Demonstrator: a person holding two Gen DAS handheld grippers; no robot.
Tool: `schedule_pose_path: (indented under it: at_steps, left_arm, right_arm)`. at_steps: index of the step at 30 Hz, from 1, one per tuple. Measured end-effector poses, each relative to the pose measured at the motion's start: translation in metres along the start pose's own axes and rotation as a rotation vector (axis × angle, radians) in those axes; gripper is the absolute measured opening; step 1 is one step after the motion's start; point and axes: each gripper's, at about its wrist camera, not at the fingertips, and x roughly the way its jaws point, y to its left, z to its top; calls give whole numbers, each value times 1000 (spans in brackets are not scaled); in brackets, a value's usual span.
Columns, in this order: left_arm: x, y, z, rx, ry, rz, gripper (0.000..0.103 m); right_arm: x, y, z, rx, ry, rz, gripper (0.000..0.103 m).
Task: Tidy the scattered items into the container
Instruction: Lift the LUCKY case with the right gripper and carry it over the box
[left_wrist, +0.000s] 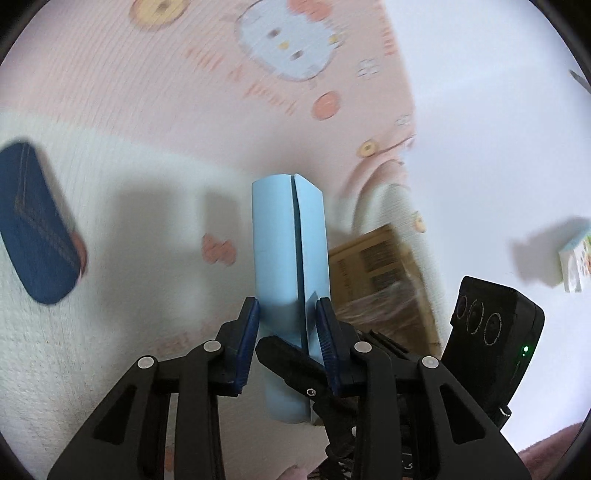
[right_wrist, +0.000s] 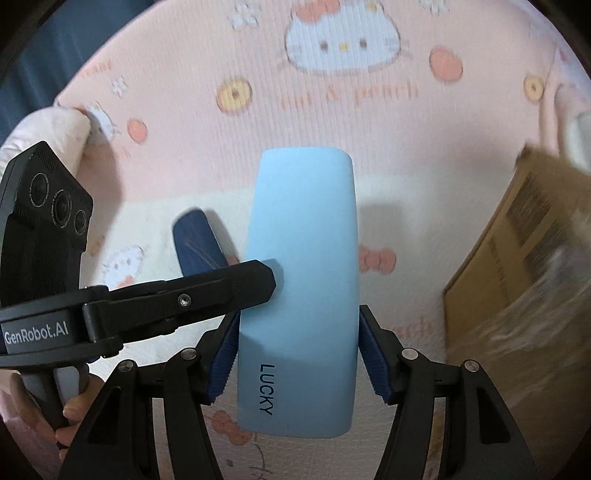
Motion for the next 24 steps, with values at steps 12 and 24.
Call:
schedule_pose_path:
  at_steps: [12,24]
  left_arm:
    - [-26,-74,15,137,-87,-28,34]
    - [-14,-121,10,216,-73,-66,34]
  right_arm:
    - [-68,-3,27,-47,-104,-20,59]
    - [-114,-35,33,-45,-126,-55,59]
